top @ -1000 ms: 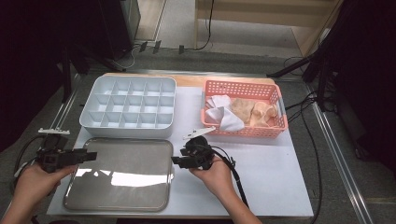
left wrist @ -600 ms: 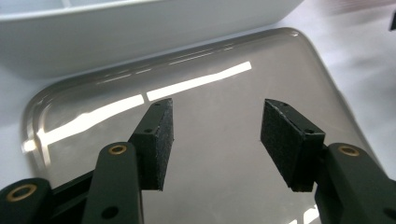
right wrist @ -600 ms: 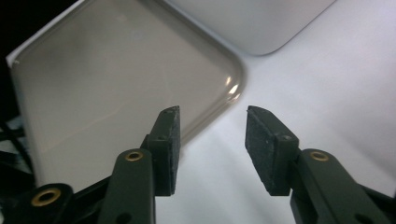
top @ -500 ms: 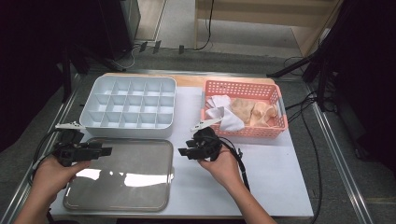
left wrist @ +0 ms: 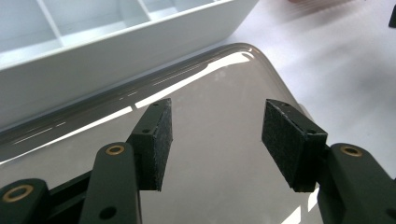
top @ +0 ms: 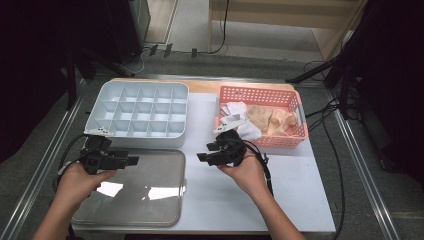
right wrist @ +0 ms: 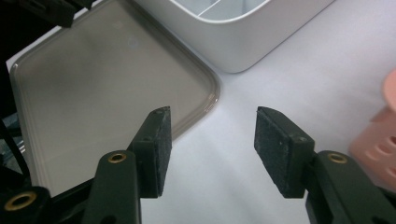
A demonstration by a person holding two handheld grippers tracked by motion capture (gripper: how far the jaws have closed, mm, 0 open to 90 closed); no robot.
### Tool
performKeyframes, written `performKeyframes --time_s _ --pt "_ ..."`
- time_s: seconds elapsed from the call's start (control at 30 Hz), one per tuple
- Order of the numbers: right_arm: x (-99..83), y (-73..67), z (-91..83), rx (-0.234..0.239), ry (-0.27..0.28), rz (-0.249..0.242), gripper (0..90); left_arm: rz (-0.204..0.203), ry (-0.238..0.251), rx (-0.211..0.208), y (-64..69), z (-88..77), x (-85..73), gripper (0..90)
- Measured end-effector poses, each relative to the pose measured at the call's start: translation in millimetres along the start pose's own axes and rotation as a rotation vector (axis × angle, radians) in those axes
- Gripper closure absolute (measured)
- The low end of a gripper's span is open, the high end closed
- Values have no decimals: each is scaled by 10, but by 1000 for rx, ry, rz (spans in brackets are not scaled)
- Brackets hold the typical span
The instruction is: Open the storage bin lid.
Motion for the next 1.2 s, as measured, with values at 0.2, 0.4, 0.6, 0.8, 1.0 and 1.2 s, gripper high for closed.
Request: performKeyframes --time_s 0.2,0.4,0.6,0.8,1.0,1.2 --pt "45 47 -92 -14 15 -20 487 17 2 -17 79 37 35 433" --pt "114 111 -181 -35 42 -26 501 46 19 -30 183 99 116 416" --pt "160 163 -269 -33 53 -31 474 64 9 -50 309 197 125 409" --pt "187 241 -341 -40 51 -44 471 73 14 -68 397 253 126 404" --pt "211 366 -430 -70 57 -40 478 94 8 -76 459 299 63 399" --pt "185 513 -453 -107 53 -30 482 120 22 -105 500 329 23 401"
Point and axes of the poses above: each handheld gripper's, and its own axes: z roughly forward along the jaws, x roughly out of its top, y roughly to its right, the point moved 8 cm from there along z, roughly forward along the jaws, and after that the axes turned 10 degrees about y, right-handed, at the moved point
